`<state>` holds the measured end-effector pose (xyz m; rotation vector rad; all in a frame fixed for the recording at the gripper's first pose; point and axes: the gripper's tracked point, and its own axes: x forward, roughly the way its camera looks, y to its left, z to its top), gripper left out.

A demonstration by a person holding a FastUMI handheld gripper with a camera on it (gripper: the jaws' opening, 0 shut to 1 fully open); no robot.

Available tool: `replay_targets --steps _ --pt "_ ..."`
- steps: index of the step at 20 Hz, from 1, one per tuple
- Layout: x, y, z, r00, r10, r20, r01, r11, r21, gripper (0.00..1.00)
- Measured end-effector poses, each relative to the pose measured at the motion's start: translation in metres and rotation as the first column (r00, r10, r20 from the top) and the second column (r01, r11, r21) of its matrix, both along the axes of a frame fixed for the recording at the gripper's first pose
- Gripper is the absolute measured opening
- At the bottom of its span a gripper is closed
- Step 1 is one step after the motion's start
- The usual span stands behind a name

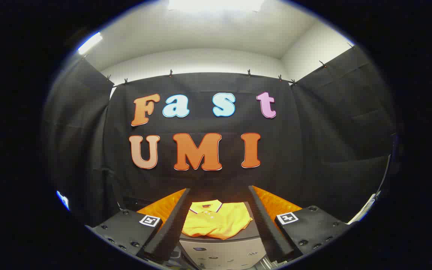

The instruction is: Put the clothes into the washing machine and then close the washing machine lid.

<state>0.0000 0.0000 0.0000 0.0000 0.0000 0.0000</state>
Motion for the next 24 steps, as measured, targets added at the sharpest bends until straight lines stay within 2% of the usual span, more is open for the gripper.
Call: replay_targets --steps 16,24 --pt "-0.011 -0.016 -0.001 0.999 -0.037 -0.014 0.038 0.999 0.036 0.97" --pt "-0.013 -0.011 0.003 0.999 -0.030 -0.012 0.031 0.999 0.032 0.97"
